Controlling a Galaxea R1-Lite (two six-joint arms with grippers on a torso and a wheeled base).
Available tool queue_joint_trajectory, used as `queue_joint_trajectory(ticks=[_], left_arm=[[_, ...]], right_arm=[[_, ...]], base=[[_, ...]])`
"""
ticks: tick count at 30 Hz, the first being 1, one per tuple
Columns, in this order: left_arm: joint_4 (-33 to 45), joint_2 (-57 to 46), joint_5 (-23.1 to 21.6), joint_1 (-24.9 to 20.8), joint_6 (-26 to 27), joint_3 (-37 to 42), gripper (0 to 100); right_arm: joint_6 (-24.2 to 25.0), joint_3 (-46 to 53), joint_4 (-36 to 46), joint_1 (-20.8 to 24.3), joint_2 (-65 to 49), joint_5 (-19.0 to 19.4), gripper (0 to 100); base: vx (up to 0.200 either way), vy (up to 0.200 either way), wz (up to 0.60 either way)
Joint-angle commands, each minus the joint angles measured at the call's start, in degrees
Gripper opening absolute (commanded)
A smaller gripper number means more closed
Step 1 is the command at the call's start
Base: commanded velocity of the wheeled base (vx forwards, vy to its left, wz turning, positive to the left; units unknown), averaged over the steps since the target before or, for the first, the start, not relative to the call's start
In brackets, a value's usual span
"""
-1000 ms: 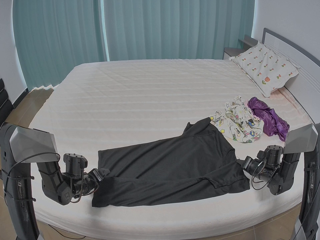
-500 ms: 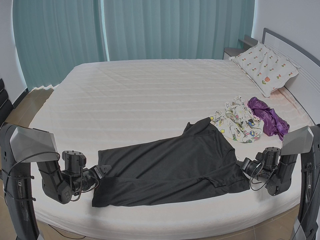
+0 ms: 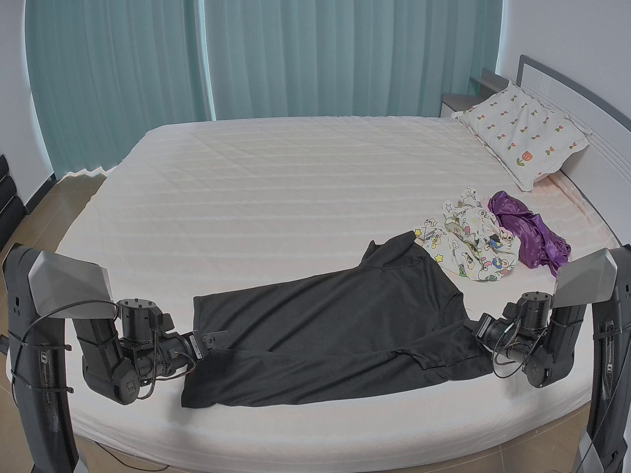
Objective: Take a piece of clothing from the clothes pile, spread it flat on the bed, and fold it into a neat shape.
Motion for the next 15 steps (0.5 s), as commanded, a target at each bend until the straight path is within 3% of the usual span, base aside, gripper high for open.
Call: queue_joint_trajectory(ticks=[1, 9, 10, 15], left_arm=[[-2.21, 4.93, 0.63, 0.02, 2.84, 0.22, 100], [-2.74, 5.19, 0.72, 0.02, 3.11, 0.22, 100], [-2.74, 5.54, 0.72, 0.02, 3.20, -0.05, 0], [-2.82, 5.90, 1.60, 0.20, 3.28, -0.22, 0]], right_arm=[[-0.08, 0.34, -0.67, 0.13, 0.07, 0.03, 0], [0.00, 0.43, -0.76, 0.22, 0.07, 0.03, 0], [0.00, 0.43, -0.76, 0.22, 0.07, 0.03, 0], [0.00, 0.52, -0.85, 0.22, 0.07, 0.03, 0]], base=[[0.000, 0.000, 0.00], [0.000, 0.000, 0.00], [0.000, 0.000, 0.00], [0.000, 0.000, 0.00]])
